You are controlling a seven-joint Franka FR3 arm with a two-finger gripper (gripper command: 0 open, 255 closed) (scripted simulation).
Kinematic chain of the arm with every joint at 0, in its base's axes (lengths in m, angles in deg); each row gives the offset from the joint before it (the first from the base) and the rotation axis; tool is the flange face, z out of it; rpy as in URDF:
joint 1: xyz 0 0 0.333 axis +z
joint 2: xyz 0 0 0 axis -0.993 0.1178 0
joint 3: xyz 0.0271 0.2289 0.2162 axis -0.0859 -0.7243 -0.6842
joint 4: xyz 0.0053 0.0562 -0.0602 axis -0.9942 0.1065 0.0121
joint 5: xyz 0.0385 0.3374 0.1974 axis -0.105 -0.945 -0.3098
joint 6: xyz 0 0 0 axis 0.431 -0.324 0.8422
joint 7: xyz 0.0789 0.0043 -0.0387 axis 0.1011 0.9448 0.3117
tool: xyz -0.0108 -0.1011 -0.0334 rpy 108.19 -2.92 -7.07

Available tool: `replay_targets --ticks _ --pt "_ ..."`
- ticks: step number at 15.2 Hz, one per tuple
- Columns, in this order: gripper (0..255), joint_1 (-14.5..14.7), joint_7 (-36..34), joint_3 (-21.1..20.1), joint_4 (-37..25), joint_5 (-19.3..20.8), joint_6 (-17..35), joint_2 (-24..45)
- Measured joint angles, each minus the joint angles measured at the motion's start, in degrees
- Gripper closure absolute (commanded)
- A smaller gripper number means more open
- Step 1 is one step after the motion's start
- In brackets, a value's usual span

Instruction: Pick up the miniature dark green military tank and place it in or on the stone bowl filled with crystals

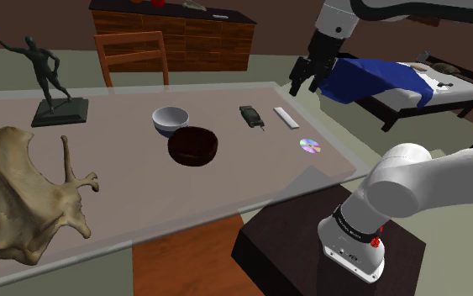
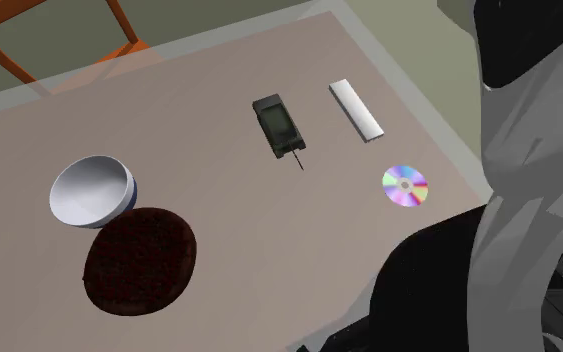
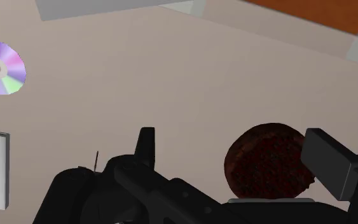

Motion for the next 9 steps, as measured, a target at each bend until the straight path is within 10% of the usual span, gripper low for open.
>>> replay_targets --ticks 9 --pt "0 -2.02 2.39 3.16 0.89 2.13 12.02 10.99"
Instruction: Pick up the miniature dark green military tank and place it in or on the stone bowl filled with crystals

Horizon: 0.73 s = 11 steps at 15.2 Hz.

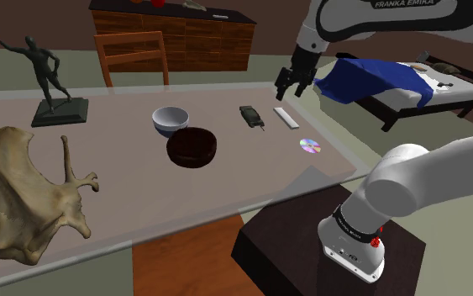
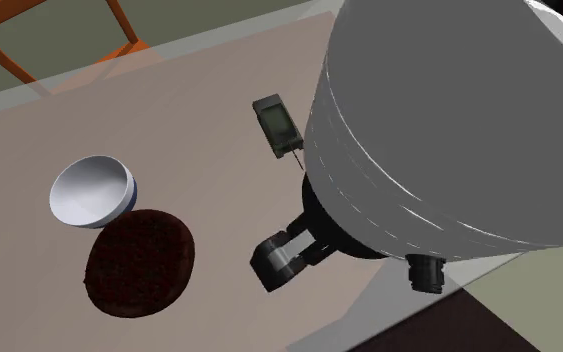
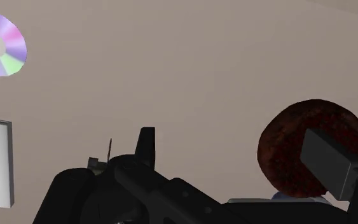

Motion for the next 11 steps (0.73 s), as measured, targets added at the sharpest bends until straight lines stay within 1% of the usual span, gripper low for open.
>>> replay_targets --ticks 6,11 --pt "0 -1.09 1.41 2.25 -2.31 0.67 9.24 11.30" --pt "0 -1.97 3.47 4.51 -6.20 0.18 16.89 22.60"
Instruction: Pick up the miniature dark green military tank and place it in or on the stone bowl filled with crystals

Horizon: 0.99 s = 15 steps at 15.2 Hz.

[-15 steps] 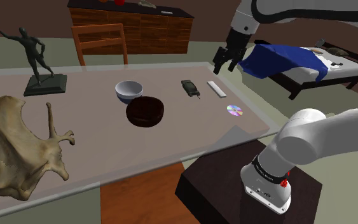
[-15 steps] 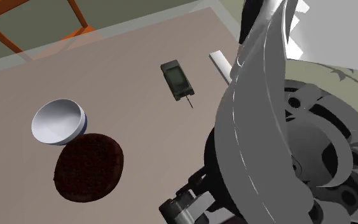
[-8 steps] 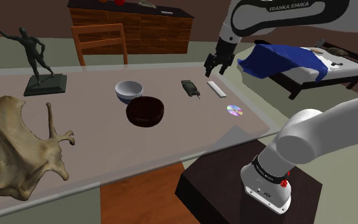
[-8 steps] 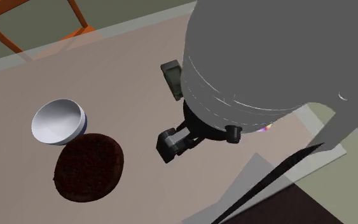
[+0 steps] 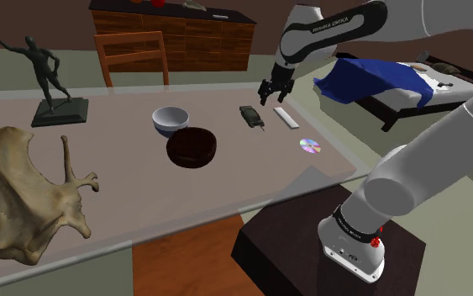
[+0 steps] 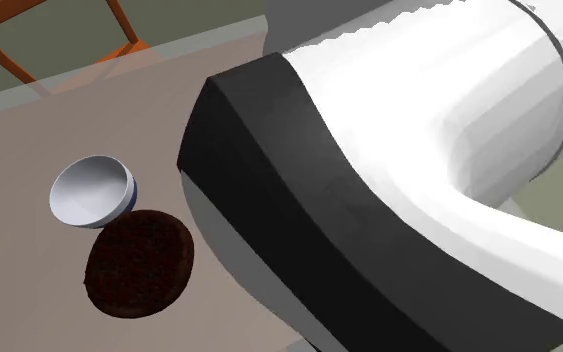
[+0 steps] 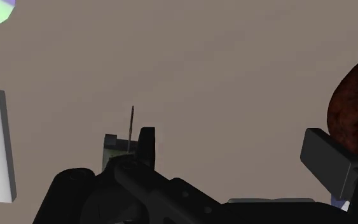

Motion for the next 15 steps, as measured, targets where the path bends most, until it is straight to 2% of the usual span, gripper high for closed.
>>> replay_targets --ticks 9,15 --pt "0 -1.90 3.73 2.33 -10.85 -3.50 8.50 19.17" --pt "0 -4.59 6.54 2.75 -21.85 -6.60 10.27 31.92"
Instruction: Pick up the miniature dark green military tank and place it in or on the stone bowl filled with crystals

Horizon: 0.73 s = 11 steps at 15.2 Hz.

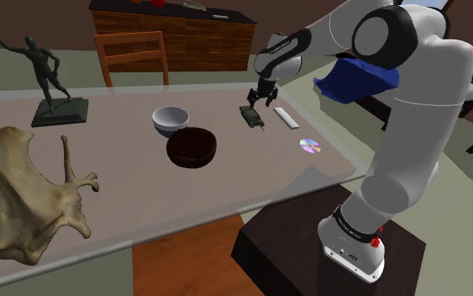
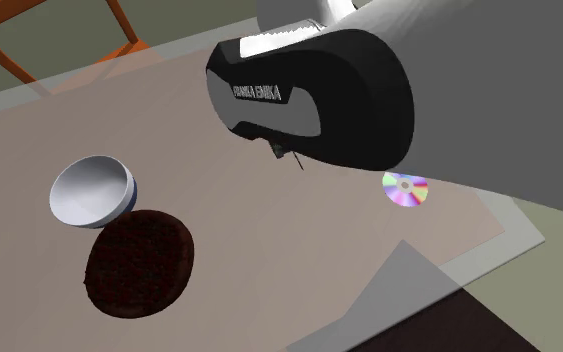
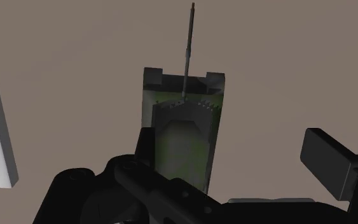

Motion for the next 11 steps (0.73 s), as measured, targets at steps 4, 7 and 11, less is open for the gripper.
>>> replay_targets --ticks 4,7,11 --pt "0 -2.08 1.06 -0.27 -8.42 -1.74 0.45 8.79" --pt "0 -2.85 1.38 -0.49 -11.45 -2.30 0.76 12.15" --pt "0 -3.14 1.59 -0.89 -11.99 -2.81 2.62 14.55"
